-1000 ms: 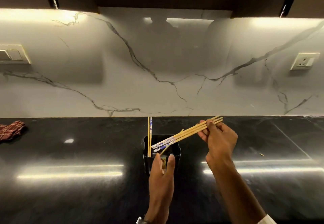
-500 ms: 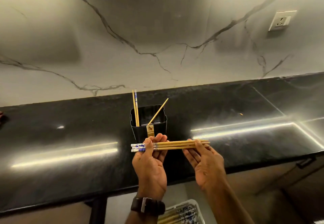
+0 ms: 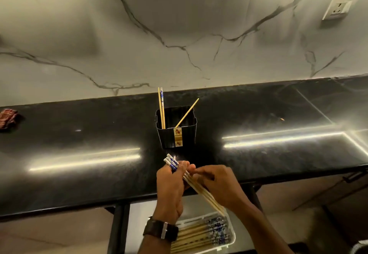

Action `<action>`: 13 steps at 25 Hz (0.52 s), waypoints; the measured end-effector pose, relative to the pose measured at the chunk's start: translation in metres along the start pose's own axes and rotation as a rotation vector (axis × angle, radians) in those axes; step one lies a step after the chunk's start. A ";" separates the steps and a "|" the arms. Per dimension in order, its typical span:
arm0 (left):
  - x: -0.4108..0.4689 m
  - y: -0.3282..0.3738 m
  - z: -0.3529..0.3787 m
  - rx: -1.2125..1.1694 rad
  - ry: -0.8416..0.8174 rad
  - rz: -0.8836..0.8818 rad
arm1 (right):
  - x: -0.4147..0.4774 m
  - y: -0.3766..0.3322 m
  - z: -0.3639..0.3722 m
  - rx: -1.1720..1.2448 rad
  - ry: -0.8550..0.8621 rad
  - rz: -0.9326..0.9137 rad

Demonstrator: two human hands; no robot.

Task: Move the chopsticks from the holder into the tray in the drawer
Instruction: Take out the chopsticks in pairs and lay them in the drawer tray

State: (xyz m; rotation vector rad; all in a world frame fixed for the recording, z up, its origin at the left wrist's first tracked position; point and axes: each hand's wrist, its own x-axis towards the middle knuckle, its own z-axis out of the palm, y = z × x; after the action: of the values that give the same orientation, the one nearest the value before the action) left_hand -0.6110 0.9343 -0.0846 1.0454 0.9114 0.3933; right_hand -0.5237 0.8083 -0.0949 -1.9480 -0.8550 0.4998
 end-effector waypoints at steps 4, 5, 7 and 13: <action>-0.005 0.006 -0.003 0.380 -0.026 0.085 | 0.008 -0.006 0.009 -0.030 -0.159 -0.041; -0.008 0.010 -0.003 0.435 -0.038 0.108 | 0.009 -0.006 0.011 -0.006 -0.176 -0.029; -0.010 0.015 -0.003 0.518 -0.057 0.144 | 0.012 -0.008 0.013 0.082 -0.193 0.014; -0.009 0.015 -0.006 0.529 -0.210 0.119 | 0.006 -0.001 0.019 0.564 -0.152 0.204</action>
State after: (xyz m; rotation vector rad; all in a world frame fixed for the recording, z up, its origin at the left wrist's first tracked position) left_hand -0.6192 0.9392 -0.0683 1.5995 0.7813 0.1337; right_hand -0.5321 0.8247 -0.1037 -1.4902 -0.5299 0.9121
